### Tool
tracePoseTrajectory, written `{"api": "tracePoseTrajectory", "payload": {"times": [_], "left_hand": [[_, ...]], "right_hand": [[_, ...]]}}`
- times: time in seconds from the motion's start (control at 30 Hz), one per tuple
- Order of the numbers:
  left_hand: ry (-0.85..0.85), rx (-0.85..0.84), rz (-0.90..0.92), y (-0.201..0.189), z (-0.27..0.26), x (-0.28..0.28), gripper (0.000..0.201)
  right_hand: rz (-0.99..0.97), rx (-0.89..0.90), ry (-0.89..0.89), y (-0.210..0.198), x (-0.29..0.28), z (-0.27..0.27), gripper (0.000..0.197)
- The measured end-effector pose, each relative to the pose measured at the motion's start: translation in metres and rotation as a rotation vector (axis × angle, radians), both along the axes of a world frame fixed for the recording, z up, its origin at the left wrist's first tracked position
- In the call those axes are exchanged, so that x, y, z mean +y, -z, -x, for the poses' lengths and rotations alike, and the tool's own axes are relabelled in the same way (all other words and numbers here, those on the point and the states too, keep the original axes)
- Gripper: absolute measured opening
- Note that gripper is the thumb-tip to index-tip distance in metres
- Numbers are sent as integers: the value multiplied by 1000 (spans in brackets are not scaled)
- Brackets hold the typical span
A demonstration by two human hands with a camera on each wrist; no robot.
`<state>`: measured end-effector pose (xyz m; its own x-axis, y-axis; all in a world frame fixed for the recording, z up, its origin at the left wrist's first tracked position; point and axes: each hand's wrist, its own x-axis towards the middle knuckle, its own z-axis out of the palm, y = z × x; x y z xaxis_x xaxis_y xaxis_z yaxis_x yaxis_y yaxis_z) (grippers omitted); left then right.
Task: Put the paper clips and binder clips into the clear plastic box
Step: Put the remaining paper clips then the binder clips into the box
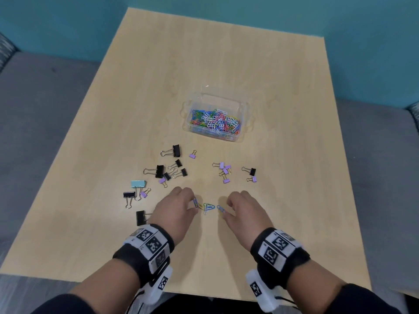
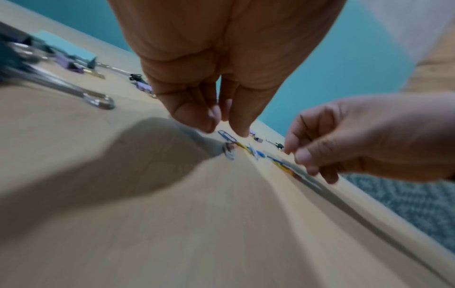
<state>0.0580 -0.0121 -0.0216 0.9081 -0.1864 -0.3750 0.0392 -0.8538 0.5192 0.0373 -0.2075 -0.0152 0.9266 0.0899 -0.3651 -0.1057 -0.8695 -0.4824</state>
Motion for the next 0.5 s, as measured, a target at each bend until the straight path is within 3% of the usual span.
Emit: {"api": "tracePoseTrajectory", "payload": {"times": [0.13,0.23,0.5], "left_hand": [[16,27,12,2,8,0,26],[84,22,13,6,3,-3,31],[133,8,-40,6,-2,0,17]], "right_hand": [[20,62,39,2,-3,10,18],[33,32,29,3,9,3,8],[97,35,-87,8,10,-9,9]]}}
